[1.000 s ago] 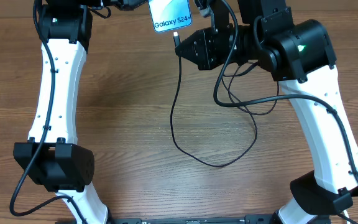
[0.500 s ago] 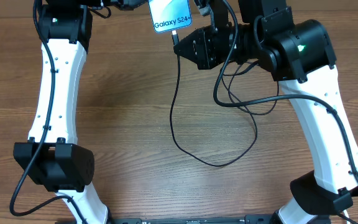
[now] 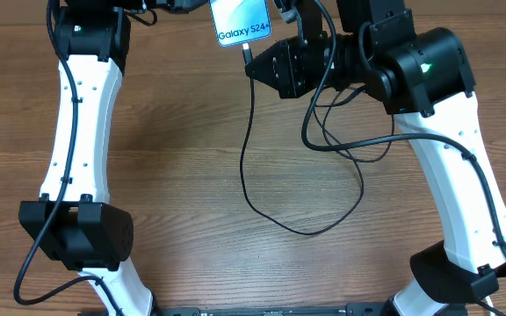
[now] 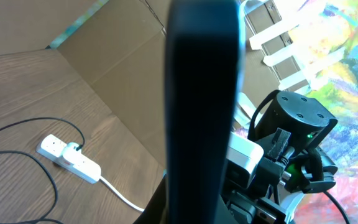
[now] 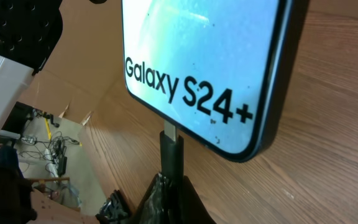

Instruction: Plug charger to phone and switch on socket

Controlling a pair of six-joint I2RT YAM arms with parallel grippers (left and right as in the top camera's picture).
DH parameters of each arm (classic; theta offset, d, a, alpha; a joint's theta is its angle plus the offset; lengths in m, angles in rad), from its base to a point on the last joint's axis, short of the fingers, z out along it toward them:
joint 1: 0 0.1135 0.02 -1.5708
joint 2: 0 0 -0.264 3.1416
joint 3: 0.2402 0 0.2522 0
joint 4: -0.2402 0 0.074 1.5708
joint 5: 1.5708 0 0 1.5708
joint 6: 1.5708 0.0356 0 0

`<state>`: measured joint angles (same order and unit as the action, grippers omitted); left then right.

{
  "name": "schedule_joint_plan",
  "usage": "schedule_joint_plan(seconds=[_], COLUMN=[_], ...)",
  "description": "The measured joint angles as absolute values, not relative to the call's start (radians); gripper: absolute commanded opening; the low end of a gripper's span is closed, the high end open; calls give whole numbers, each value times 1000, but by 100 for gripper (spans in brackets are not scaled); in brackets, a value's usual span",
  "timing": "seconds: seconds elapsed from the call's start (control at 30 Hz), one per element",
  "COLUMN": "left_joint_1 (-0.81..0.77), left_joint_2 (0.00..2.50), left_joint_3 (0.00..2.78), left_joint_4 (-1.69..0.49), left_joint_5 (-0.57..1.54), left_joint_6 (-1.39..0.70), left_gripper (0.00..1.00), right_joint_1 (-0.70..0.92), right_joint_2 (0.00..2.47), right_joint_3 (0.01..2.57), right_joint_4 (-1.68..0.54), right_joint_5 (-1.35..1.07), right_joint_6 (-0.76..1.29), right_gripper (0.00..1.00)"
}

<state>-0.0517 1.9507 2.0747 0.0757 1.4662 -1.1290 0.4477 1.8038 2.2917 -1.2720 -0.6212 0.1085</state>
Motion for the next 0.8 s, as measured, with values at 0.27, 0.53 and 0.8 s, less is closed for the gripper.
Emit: schedule_joint_plan(seconds=[0.27, 0.53, 0.8], left_joint_1=[-52, -52, -51], left_joint_2=[1951, 1951, 1951], left_joint_3=[2075, 2075, 2075], left_joint_4=[75, 75, 75], left_joint_5=[1466, 1466, 1470], left_joint_6=[-1126, -1126, -1126], left_gripper=[4, 4, 4], right_joint_1=[448, 448, 447], right_joint_2=[1804, 1804, 1804], right_joint_3=[2292, 2292, 2292], right_joint_4=[-1271, -1264, -1249], right_joint_5=[-622, -611, -608], right_joint_6=[107, 104, 104], right_gripper=[4, 4, 4])
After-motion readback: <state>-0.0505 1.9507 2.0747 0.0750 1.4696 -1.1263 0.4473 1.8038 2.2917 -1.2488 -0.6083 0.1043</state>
